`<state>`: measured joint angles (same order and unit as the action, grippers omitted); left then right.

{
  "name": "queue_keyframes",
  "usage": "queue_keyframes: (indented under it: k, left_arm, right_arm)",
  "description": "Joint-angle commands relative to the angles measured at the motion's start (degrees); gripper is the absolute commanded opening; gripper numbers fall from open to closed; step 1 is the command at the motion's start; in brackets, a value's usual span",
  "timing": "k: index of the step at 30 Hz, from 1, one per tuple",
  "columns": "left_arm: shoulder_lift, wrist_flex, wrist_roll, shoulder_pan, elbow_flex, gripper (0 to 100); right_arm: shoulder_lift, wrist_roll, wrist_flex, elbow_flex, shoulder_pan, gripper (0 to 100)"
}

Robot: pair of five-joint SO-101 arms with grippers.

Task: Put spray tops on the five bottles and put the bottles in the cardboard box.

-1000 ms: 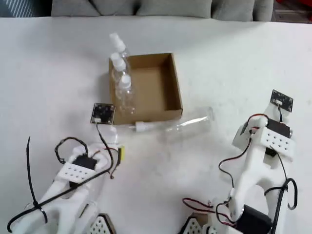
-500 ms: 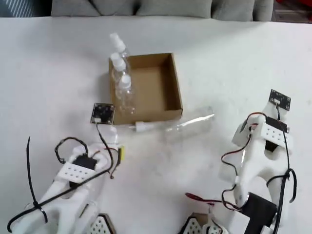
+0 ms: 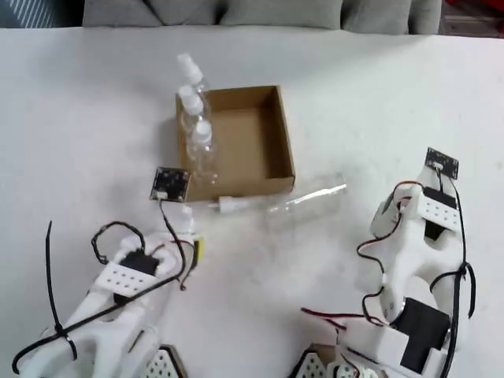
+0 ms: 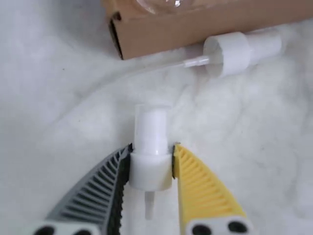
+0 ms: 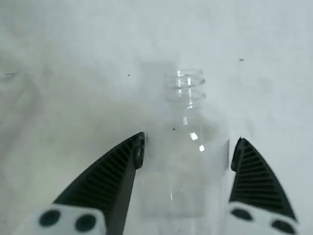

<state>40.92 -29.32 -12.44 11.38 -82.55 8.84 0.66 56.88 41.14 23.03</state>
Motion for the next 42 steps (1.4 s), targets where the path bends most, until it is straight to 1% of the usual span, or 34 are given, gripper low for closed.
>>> queue_keyframes:
  k: [1,10,12,16,17,20,27,32,36,40,42]
  left_arm:
    - [1.7,-0.2,0.4,0.8,1.7,2]
    - [1.7,-0.2,0.4,0.9,1.7,2]
    - [1.7,-0.2,0.4,1.1,1.7,2]
    - [1.7,-0.2,0.4,1.1,1.7,2]
    - [1.7,-0.2,0.4,1.1,1.7,2]
    - [1.7,-0.2,0.4,1.1,1.7,2]
    - [1.7,-0.2,0.4,1.1,1.7,2]
    - [1.7,-0.2,0.4,1.1,1.7,2]
    - [1.7,-0.2,0.4,1.1,1.6,2]
    - [1.7,-0.4,0.4,1.0,1.6,2]
    - [1.7,-0.5,0.4,0.9,1.6,2]
  right_arm:
    - [-0.7,0.4,-2.4,-1.9,-0.4,25.2]
    - [-5.1,0.4,-2.4,-3.8,-0.6,24.1]
    - [-5.4,0.4,-2.4,-4.0,-0.6,18.7]
    - [-5.8,-0.2,-1.1,-5.8,-0.5,3.1]
    - [-5.8,-0.2,-1.1,-6.1,-0.5,1.1]
    - [-5.8,-0.3,-1.1,-6.1,-0.2,3.3]
    - [-5.1,-0.2,-1.1,-7.3,-0.1,3.4]
    - [0.7,0.3,5.7,-12.7,-0.6,3.4]
    - [9.5,-0.2,10.9,-16.6,-3.9,3.4]
    - [19.9,-0.2,11.6,-17.5,-8.2,3.4]
    - [25.0,-0.2,11.6,-17.4,-11.6,3.4]
